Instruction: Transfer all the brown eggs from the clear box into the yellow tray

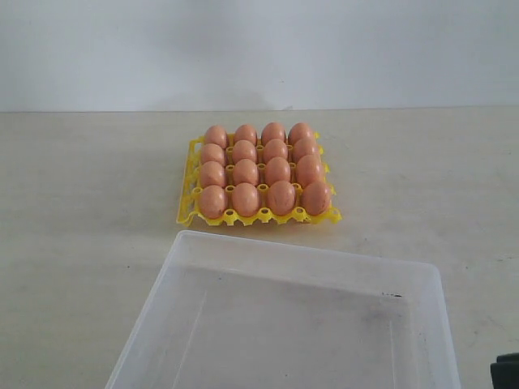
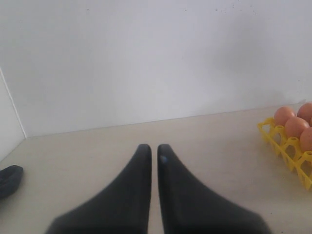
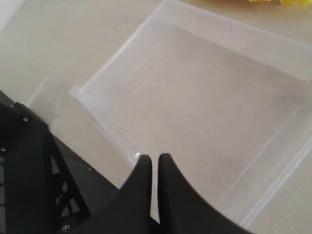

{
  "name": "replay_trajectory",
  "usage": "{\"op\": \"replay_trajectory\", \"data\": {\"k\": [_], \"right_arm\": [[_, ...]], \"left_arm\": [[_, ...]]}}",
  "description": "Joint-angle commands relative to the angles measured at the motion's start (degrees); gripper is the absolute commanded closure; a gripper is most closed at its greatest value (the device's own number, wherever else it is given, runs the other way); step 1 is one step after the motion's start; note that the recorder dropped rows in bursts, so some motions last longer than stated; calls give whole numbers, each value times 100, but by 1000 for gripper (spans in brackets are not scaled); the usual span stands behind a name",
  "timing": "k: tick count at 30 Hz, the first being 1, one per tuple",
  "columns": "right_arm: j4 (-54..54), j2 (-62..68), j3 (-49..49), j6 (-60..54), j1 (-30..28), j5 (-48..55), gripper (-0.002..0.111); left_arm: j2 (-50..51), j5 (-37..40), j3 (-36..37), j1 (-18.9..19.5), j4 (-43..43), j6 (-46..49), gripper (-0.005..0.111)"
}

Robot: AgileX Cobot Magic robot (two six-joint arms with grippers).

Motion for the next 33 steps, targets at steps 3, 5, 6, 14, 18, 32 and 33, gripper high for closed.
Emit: {"op": "replay_trajectory", "data": {"k": [3,5,6,14,18,32,33], "right_arm": [[-593,-21,-1,-943,5,-1767,109],[-550,-77,112,-1582,-6,-2958,109],[-449,-114,261,-2096,-34,-3616,109],[-256,-1184,2144,-2713,-104,-7005,109],[-13,-2258,2734,-2512,-589,-6691,109],[-10,-2275,2734,-2597,-3173,-2983,109],[-10,-2275,2734,-2515,-3241,-2983,109]], "left_arm": [[-17,-9,21,-37,-16,16,103],[-17,-20,21,-37,-16,16,103],[-17,-20,21,-37,-16,16,103],[-17,-20,21,-37,-16,16,103],[-17,-20,21,-37,-16,16,103],[-17,-13,21,-37,-16,16,103],[-17,-13,21,-37,-16,16,103]]}}
